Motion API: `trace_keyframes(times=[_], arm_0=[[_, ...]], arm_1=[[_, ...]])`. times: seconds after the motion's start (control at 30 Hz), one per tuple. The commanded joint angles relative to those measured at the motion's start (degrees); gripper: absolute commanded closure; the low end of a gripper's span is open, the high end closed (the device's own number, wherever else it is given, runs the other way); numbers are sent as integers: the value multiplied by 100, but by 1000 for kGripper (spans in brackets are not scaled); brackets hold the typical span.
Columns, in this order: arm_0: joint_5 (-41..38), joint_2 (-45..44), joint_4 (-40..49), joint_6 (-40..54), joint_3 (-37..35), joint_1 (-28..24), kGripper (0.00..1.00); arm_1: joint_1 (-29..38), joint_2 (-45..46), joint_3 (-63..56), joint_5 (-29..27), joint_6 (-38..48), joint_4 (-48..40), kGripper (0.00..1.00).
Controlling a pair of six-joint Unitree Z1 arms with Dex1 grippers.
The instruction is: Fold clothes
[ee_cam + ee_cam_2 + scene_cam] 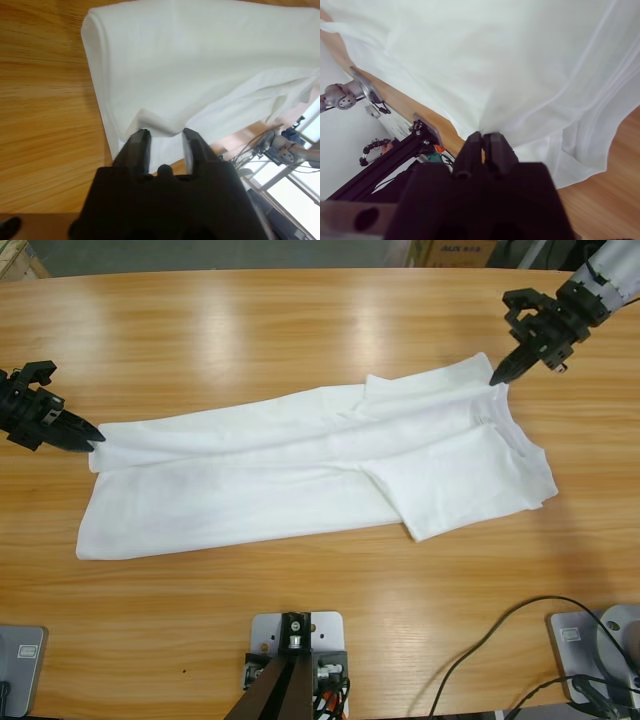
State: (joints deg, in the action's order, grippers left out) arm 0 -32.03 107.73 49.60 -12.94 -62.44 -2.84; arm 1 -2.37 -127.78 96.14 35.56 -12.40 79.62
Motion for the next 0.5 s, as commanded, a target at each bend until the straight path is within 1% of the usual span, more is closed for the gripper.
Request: trace_keyframes(times=[0.03, 0.3, 0.47, 0.5], arm_0=[[-102, -33, 23, 55, 153, 34, 13], [-114, -223, 49, 63, 153, -158, 18], [-154, -262, 67, 63, 153, -182, 18], [-154, -262, 67, 63, 153, -182, 18]], arm_1=[[-53, -342, -334, -193, -68, -122, 1000], [-53, -534, -561, -348, -1, -122, 1000], [-53, -736, -561, -383, 62, -126, 1000], [-53, -796, -573, -381, 64, -122, 901]])
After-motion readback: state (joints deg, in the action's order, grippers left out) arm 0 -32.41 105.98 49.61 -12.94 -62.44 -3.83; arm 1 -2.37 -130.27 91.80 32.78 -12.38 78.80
